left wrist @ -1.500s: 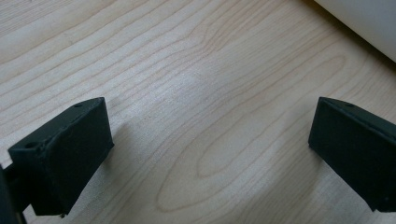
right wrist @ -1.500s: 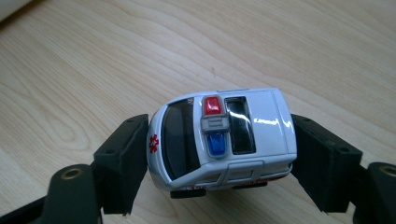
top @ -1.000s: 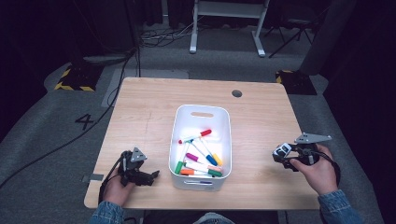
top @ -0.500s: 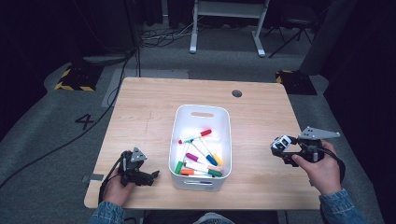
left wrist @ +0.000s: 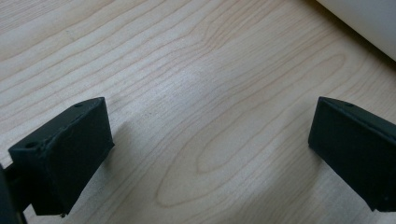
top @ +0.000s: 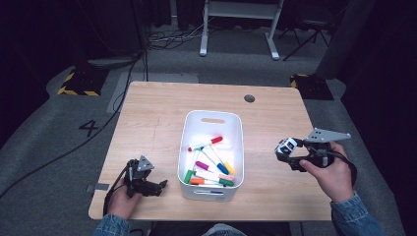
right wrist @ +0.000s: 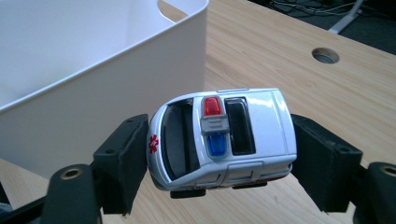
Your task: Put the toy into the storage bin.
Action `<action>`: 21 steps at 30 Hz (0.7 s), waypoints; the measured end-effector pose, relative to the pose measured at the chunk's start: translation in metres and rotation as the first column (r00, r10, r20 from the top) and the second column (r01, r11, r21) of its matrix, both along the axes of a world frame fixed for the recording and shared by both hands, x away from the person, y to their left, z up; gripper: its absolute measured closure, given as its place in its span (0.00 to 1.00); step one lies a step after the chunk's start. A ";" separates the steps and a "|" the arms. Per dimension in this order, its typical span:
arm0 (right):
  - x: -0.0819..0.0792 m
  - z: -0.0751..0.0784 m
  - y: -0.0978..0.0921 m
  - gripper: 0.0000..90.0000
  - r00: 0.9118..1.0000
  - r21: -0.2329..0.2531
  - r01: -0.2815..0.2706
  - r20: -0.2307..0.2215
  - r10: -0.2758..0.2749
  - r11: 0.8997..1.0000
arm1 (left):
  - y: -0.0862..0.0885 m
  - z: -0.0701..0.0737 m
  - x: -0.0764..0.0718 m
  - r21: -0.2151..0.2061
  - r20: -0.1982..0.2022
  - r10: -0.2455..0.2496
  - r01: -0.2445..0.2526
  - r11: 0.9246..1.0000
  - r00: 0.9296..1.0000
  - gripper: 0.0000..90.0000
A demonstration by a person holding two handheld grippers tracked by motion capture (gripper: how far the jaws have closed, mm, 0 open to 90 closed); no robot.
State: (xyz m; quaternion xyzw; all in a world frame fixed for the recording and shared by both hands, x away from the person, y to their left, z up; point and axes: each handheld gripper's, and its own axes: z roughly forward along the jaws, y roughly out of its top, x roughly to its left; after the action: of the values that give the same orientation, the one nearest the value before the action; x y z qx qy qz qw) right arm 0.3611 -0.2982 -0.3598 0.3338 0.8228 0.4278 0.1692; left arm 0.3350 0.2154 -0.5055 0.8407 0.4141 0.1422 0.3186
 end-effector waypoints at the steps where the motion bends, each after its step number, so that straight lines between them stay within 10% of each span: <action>1: 0.001 0.001 0.002 0.28 1.000 0.000 -0.009 0.005 0.009 1.000 | 0.000 0.000 -0.001 0.000 0.001 0.005 -0.005 1.000 1.000 0.00; 21: 0.010 0.019 0.064 0.28 0.985 0.016 -0.168 0.038 0.168 0.986 | 0.002 0.000 -0.004 -0.005 -0.006 0.006 -0.007 1.000 1.000 0.00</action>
State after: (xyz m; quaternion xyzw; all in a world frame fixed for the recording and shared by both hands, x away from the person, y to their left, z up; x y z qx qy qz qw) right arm 0.3708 -0.2342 -0.3408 0.2569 0.8406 0.4544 0.1444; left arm 0.3313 0.2172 -0.5059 0.8389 0.4181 0.1397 0.3192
